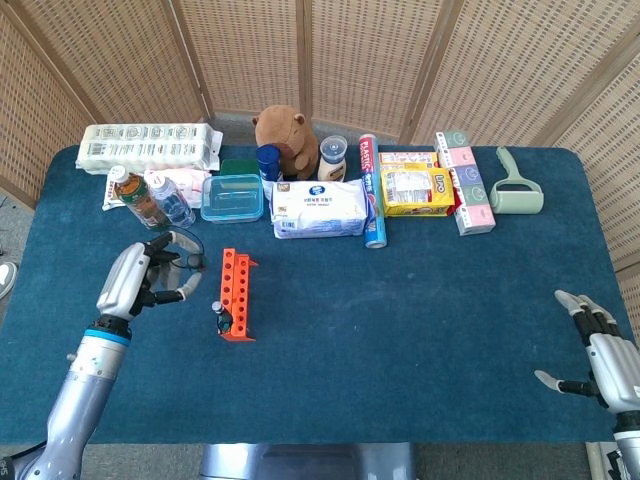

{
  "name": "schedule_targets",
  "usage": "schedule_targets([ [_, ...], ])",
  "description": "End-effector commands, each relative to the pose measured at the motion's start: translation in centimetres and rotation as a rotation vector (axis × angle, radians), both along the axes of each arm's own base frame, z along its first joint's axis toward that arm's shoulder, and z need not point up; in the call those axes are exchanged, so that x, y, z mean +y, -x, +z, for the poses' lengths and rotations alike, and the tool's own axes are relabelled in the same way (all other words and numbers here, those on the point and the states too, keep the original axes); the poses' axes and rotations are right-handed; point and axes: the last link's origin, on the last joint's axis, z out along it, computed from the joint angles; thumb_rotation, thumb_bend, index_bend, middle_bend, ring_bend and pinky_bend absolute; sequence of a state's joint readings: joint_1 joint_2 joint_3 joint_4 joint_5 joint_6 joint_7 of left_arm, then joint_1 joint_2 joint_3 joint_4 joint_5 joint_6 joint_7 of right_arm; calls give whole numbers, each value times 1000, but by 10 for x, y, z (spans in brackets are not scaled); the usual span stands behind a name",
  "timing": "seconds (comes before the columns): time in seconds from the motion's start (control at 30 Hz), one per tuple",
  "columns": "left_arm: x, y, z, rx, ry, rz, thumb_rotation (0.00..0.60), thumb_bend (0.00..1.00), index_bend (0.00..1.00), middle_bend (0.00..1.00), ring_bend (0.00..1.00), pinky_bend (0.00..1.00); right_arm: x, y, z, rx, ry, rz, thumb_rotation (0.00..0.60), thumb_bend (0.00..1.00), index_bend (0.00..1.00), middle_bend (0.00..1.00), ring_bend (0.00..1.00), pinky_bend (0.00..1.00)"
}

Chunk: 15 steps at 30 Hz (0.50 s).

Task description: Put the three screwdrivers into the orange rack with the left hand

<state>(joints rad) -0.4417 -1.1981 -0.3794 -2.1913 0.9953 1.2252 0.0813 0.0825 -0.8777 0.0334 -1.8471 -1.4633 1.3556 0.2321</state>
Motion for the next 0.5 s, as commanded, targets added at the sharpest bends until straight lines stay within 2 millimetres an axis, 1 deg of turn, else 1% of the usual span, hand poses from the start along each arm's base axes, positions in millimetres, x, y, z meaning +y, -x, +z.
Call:
schedule_targets([
  [0.03,-4,3,-6,-24,48,-63,600,417,441,798,739,872,0,0,0,0,1,-1,600,0,0,106,0,0],
  [0.23,-2,5,-12,-39,87,-108,600,417,441,798,740,872,0,1,1,-1,2,-3,600,0,0,106,0,0],
  [0.5,0,8,-16,-64,115,-102,600,417,441,799,740,872,0,1,2,-5,5,-4,600,0,0,106,0,0],
])
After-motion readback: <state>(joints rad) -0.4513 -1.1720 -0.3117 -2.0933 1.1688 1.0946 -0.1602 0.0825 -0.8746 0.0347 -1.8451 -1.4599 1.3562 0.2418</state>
